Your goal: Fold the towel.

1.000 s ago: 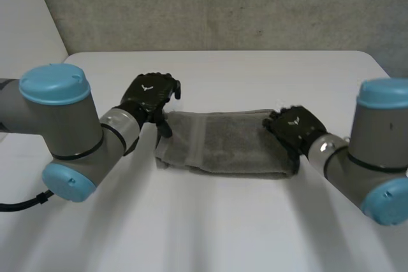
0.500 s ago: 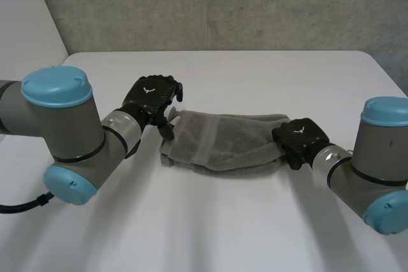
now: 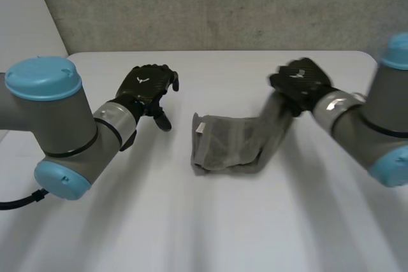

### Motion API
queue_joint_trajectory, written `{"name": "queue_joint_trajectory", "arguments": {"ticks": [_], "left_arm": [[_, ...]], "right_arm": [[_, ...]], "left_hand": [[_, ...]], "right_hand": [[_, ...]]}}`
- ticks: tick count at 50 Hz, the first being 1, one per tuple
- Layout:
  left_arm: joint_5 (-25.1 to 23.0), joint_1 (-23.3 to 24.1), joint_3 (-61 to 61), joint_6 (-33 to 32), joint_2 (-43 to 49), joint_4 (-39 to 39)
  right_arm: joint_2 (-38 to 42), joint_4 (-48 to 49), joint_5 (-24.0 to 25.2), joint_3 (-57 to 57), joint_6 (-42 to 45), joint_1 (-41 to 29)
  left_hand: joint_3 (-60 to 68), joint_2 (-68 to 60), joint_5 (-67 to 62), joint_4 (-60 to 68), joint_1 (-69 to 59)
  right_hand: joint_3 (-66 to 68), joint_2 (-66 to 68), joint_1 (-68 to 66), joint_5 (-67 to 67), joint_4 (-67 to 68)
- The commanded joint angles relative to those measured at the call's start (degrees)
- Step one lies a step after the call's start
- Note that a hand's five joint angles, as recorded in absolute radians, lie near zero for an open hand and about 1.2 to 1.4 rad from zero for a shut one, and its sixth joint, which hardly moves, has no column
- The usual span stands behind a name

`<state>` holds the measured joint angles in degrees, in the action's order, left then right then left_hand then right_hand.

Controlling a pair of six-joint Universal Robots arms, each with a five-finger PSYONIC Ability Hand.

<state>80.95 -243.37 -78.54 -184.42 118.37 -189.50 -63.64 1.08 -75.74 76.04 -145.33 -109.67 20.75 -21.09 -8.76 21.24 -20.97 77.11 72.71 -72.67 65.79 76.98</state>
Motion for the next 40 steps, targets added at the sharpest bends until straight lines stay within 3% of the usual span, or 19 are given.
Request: {"name": "queue_joint_trajectory", "arguments": {"ticks": [1,2,3,4,5,6,15,20,25,29,40], "left_arm": [[0.2,-0.8,0.2,2.4,-0.6,0.0],[0.3,-1.0,0.1,2.7,-0.6,0.0],[0.3,-1.1,0.1,2.7,-0.6,0.0],[0.3,-1.1,0.1,2.9,-0.6,0.0],[0.3,-1.1,0.0,3.0,-0.5,0.0],[0.3,-1.1,0.0,3.0,-0.5,0.0],[0.3,-1.0,1.9,3.0,0.5,-0.8],[0.0,0.2,5.3,3.1,2.3,-1.3],[-0.1,2.5,9.9,5.3,5.3,-1.1],[-0.3,3.5,13.4,9.4,9.1,-0.8],[-3.3,5.2,16.7,10.1,17.8,-1.1]], "right_arm": [[9.4,-1.8,-0.5,-8.8,-3.4,-16.7],[9.4,-1.8,-0.5,-8.8,-3.4,-16.7],[11.2,-2.8,-0.5,-9.3,-3.5,-18.9],[11.2,-2.8,-0.5,-9.3,-3.5,-18.9],[12.7,-3.9,-0.6,-9.4,-3.5,-20.3],[13.4,-4.6,-0.7,-9.3,-3.5,-21.0],[10.6,-6.3,-2.0,-8.4,-5.1,-17.5],[3.4,-6.9,-1.7,-6.9,-12.0,-9.4],[1.5,-7.1,-1.1,-6.0,-17.1,-4.3],[1.9,-7.1,-0.7,-4.9,-18.8,-3.4],[7.7,-6.3,-0.7,-3.8,-22.2,-4.0]], "left_hand": [[-2.3,2.6,0.3,-2.8,2.5],[-2.3,2.6,0.3,-2.8,2.5],[-2.3,2.6,0.3,-2.8,2.5],[-2.5,2.8,0.5,-2.9,2.7],[-2.5,2.8,0.5,-2.9,2.7],[-2.5,2.8,0.5,-2.9,2.7],[-6.8,7.2,4.8,-7.3,7.1],[-6.8,7.2,4.8,-7.3,7.1],[-6.8,7.2,4.8,-7.3,7.1],[-6.8,7.2,4.8,-7.3,7.1],[-6.8,7.2,4.8,-7.3,7.1]], "right_hand": [[2.9,7.3,-7.3,4.2,3.0],[2.9,7.3,-7.3,4.2,3.0],[-18.7,-14.3,14.3,-17.4,-18.6],[-18.9,-14.5,14.5,-17.6,-18.8],[-58.6,-54.2,54.1,-57.2,-58.4],[-67.1,-62.7,62.7,-65.8,-67.0],[-67.1,-62.7,62.7,-65.8,-67.0],[-67.1,-62.7,62.7,-65.8,-67.0],[-67.1,-62.7,62.7,-65.8,-67.0],[-67.1,-62.7,62.7,-65.8,-67.0],[-67.1,-62.7,62.7,-65.8,-67.0]]}}
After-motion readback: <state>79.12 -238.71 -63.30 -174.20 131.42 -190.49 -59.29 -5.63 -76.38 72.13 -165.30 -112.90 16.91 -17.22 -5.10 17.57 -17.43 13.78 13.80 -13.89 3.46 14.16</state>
